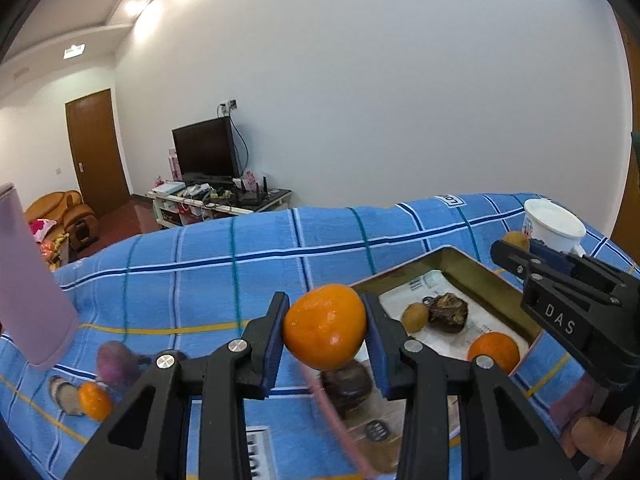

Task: Organize fruits
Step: 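Carry both fruits over the pink tin and open both tools inside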

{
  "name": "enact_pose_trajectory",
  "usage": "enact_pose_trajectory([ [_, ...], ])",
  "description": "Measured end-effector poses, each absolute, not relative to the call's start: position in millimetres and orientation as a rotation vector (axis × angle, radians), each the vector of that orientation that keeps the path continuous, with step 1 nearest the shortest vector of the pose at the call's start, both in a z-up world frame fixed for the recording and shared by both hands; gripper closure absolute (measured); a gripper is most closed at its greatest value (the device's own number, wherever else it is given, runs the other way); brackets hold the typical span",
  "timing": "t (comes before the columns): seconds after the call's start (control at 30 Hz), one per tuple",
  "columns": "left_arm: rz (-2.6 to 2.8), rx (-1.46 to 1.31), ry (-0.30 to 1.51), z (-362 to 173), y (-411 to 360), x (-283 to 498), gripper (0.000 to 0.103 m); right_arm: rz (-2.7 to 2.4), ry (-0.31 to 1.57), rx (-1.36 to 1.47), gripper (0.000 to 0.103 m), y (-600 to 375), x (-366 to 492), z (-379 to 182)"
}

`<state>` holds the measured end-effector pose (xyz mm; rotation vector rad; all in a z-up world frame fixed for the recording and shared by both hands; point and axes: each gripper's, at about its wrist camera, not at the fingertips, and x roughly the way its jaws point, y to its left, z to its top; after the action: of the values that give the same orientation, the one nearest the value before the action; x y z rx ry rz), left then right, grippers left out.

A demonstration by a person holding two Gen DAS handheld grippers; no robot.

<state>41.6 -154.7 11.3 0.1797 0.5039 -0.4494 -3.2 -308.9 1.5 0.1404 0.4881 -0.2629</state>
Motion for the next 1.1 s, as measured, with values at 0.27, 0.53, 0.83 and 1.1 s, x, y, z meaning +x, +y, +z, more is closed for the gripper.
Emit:
enact_pose_trajectory([
  [0.27, -0.458, 0.237, 0.566, -9, -194, 44, 0.064, -0.249, 0.596, 0.207, 0.073, -328, 11, -14],
  [0.53, -0.436, 0.264, 0.607, -22, -199, 51, 0.064, -0.248, 0.673, 0.14, 0.073, -315, 25, -27],
  [0.83, -0.436, 0.258, 0.65, -30, -197, 56, 0.064, -0.234, 0.708, 0.156, 0.071, -319, 30, -35],
  [1.1, -0.433, 0.246, 0.654, -29, -194, 55, 0.064, -0.209, 0.679, 0.145, 0.06, -314, 25, -31],
])
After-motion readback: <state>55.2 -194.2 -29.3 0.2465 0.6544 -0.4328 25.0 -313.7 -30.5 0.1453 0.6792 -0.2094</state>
